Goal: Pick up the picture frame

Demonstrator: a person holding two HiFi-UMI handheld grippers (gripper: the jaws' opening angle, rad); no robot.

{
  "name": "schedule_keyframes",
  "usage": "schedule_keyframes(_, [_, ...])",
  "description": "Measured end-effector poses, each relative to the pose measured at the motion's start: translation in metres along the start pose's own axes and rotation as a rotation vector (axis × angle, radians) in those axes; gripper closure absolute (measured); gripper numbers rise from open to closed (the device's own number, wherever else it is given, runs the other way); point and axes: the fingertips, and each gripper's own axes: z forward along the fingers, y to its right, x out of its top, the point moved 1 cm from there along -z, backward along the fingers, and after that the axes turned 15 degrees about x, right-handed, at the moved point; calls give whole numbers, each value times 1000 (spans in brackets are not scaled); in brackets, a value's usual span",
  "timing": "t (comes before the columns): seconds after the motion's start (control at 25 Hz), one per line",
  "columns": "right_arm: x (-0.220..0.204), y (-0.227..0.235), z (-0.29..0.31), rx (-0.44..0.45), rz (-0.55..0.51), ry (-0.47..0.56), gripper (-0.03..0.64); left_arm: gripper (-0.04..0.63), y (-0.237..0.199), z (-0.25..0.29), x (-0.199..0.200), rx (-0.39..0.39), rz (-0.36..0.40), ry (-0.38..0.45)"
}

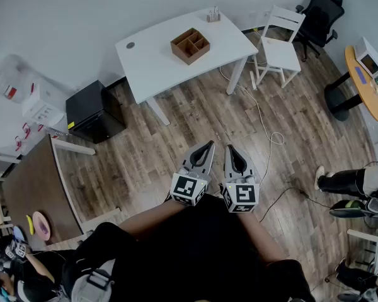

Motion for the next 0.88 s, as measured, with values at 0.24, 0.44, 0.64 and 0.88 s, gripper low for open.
schedule_keyframes(0.24, [5, 26, -35, -6, -29, 61, 583, 580, 42, 7, -9, -50, -8, 24])
schedule_keyframes(0.44, [6, 66, -70, -39, -27, 103, 581, 580, 74, 22, -17, -39, 27, 11])
schedule_keyframes(0.64, [-12, 99, -105, -73, 16, 118, 581, 580, 109, 32, -31, -34, 25, 20])
schedule_keyframes(0.88, [-22, 127, -120, -79, 62, 113, 581, 580, 128, 48, -49, -47, 32, -58])
